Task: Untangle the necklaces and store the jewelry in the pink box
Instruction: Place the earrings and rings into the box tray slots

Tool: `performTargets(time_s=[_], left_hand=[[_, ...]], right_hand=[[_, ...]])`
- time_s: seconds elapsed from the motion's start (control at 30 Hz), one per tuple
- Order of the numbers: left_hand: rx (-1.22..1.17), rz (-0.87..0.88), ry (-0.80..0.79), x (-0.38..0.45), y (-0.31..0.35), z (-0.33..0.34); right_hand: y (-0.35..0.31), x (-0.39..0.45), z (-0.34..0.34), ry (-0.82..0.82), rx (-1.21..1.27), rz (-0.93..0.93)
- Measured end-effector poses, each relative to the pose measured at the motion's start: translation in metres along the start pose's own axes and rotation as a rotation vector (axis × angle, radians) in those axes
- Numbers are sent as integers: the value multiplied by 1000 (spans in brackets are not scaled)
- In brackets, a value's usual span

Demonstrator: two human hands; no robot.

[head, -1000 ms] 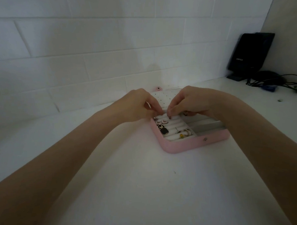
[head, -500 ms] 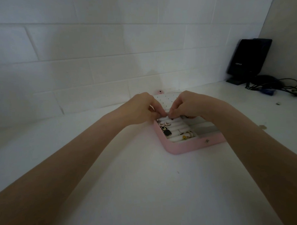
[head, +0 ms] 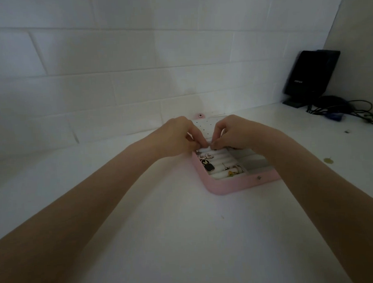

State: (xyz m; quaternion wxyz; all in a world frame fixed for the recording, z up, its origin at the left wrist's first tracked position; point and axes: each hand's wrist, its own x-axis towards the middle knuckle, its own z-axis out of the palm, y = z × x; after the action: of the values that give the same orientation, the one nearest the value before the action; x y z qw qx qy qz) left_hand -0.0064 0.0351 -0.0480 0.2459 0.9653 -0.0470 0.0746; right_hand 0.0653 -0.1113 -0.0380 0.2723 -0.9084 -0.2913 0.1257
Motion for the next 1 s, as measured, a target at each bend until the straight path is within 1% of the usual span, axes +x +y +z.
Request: performTargets(time_s=[0.13,0.27,0.37,0.43,0.5,0.57,0.63,0.73,0.9,1.0], left_hand=[[4,11,1,0,1,-1],[25,15,-7,0,5,-4],[19,4,31,2,14,-5],[1,0,54,7,26,-5],[21,28,40,13,47,-2],[50,88,-17,21,72,5],[58,163,-71,28,97,17],[63,240,-84,34,124,35],[122,271,-106,36,143,60],[124,226,-122,39,144,70]], right_hand=[[1,-6,-7,-49,124,56],[2,-8,-8,-21,167,64],[3,-15,-18,-18,169,48],[9,-23,-34,40,176,38],[18,-35,-55,106,134,37],[33,-51,-74,135,14,71],[53,-66,-84,126,-96,124],[83,-85,-79,110,-162,172],[115,-96,-60,218,-193,56],[126,-100,-51,245,-187,14]])
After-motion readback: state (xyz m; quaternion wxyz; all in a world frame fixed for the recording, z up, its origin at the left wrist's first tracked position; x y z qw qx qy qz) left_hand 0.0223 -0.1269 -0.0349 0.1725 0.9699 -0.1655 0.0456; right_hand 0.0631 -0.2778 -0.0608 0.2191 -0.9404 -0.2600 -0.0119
